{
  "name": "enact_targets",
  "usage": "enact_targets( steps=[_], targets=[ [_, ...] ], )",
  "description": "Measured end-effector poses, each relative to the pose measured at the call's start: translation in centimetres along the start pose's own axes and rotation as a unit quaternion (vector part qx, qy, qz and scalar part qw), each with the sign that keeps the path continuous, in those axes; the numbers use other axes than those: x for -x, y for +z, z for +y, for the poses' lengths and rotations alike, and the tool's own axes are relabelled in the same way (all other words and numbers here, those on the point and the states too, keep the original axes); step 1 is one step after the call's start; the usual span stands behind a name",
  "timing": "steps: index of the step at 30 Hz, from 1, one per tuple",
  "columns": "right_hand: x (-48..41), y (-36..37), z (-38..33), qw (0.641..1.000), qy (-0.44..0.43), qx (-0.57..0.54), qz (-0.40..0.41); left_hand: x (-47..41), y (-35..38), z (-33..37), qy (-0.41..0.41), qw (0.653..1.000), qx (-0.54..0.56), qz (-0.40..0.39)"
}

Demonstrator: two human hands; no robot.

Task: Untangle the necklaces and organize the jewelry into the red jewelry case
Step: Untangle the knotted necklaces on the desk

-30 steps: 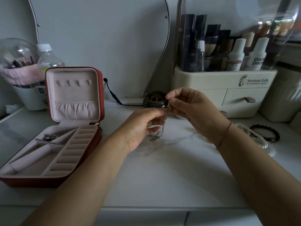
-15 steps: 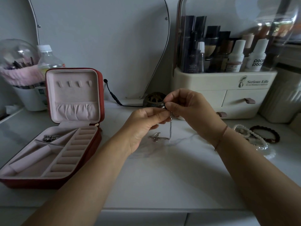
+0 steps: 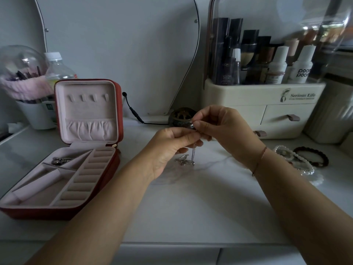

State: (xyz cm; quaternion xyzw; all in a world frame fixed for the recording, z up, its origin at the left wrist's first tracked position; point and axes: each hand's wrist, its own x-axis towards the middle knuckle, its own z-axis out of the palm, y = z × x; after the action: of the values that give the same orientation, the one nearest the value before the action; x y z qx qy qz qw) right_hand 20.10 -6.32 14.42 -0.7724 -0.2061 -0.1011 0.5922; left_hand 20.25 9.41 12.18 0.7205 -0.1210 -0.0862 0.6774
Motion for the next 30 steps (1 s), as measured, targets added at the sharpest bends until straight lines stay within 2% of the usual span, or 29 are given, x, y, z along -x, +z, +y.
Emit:
enact_targets(
  steps=[10, 17, 20, 22, 26, 30],
  targets=[
    [-0.3, -0.1, 0.5, 0.997, 0.007, 0.064, 0.04, -0.3, -0.2, -0.1, 0.017, 0.998, 0.013, 0.059],
    [-0.4, -0.7, 0.6, 0.994, 0.022, 0.075, 0.08, -0.4, -0.7, 0.6, 0.009, 0.977, 0.211, 0.029],
    [-0.5, -1.2, 0.4, 0.996, 0.029, -0.01, 0.088, -0.4, -1.2, 0.8, 0.015, 0.958, 0.283, 0.043],
    [-0.6, -1.7, 0.3, 0.99, 0.04, -0.108, 0.083, -0.5, -1.5, 0.7, 0.012, 0.943, 0.326, 0.067],
    [-0.7, -2.7, -0.1, 0.944, 0.062, -0.319, 0.064, -0.9, -2.3, 0.5, 0.002, 0.914, 0.386, 0.125],
    [-0.9, -3.5, 0.0, 0.913, 0.064, -0.397, 0.069, -1.2, -2.6, 0.3, 0.004, 0.898, 0.409, 0.165]
  ],
)
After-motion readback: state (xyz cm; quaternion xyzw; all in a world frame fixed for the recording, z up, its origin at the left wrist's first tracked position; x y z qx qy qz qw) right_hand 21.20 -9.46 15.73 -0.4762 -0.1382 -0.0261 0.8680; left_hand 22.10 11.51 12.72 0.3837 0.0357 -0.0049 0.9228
